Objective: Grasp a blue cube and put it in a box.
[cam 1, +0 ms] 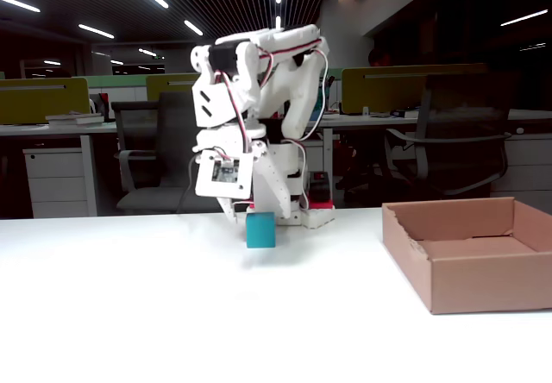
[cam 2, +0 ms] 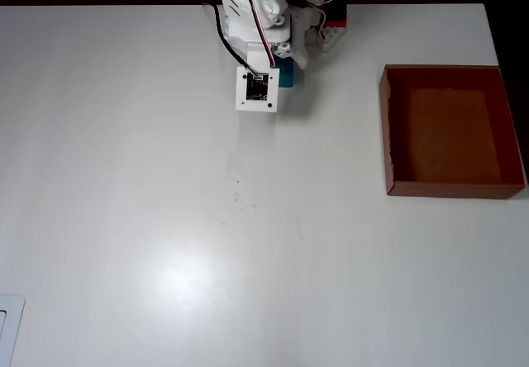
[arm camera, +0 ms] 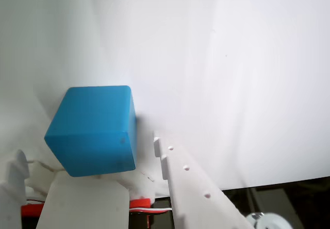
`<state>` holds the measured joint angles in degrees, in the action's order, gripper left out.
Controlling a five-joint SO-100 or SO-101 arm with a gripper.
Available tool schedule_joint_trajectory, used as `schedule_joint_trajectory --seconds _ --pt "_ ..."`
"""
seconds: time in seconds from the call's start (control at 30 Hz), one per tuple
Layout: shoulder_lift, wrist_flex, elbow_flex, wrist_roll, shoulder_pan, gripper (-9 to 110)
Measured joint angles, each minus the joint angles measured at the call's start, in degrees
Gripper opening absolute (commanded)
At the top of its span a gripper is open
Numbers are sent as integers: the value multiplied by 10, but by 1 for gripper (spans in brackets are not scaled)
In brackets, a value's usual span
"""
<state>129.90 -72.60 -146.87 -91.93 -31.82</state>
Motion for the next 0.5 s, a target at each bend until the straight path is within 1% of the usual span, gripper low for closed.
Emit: schedule_joint_trajectory --seconds 0.2,0.5 --pt "-49 5 0 0 0 31" --pt "-53 35 -1 0 -4 28"
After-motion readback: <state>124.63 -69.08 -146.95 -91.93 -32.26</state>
